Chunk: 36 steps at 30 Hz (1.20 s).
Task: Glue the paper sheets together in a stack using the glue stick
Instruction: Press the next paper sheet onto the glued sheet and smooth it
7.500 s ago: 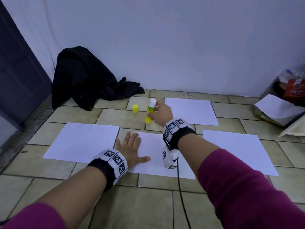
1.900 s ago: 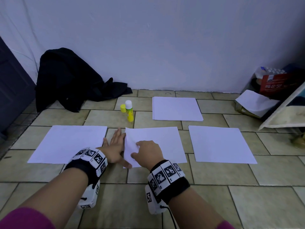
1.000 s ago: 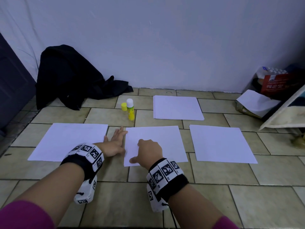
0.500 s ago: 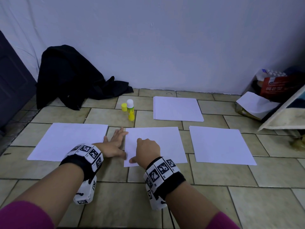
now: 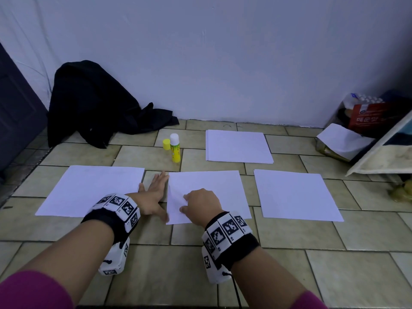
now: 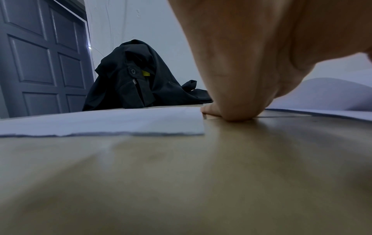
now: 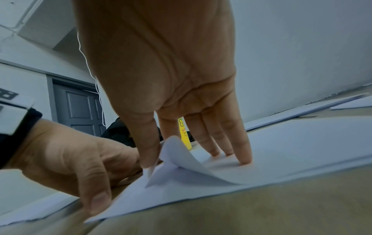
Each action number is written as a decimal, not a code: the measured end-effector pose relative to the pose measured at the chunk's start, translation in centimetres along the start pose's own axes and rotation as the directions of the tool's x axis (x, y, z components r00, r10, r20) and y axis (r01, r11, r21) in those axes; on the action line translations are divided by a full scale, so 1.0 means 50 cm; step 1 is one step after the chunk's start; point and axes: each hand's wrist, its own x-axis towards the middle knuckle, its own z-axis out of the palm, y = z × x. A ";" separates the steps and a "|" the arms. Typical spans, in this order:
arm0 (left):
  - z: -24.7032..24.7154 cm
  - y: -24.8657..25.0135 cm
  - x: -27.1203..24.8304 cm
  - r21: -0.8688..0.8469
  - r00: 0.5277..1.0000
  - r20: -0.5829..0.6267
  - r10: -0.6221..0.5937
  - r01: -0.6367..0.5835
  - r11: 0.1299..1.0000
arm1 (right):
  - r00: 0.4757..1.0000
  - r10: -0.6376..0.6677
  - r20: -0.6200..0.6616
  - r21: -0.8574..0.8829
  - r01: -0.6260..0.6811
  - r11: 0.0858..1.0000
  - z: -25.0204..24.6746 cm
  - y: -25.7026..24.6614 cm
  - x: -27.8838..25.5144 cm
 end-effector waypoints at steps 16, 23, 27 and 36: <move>-0.002 0.007 -0.003 0.052 1.000 0.018 -0.017 0.016 0.999 | 0.999 0.044 -0.013 0.025 -0.044 0.999 0.009 -0.012 -0.003; -0.005 0.008 -0.004 0.061 0.999 0.031 -0.020 0.018 0.998 | 0.998 0.057 -0.021 0.030 -0.057 0.998 0.002 -0.023 -0.015; -0.004 0.009 -0.006 0.058 0.999 0.026 -0.021 0.020 0.998 | 0.997 0.069 -0.026 0.031 -0.068 0.997 0.000 -0.028 -0.017; -0.005 0.013 -0.007 0.050 0.999 0.027 -0.026 0.024 0.998 | 0.999 0.044 0.019 0.014 -0.044 0.999 0.000 -0.019 -0.003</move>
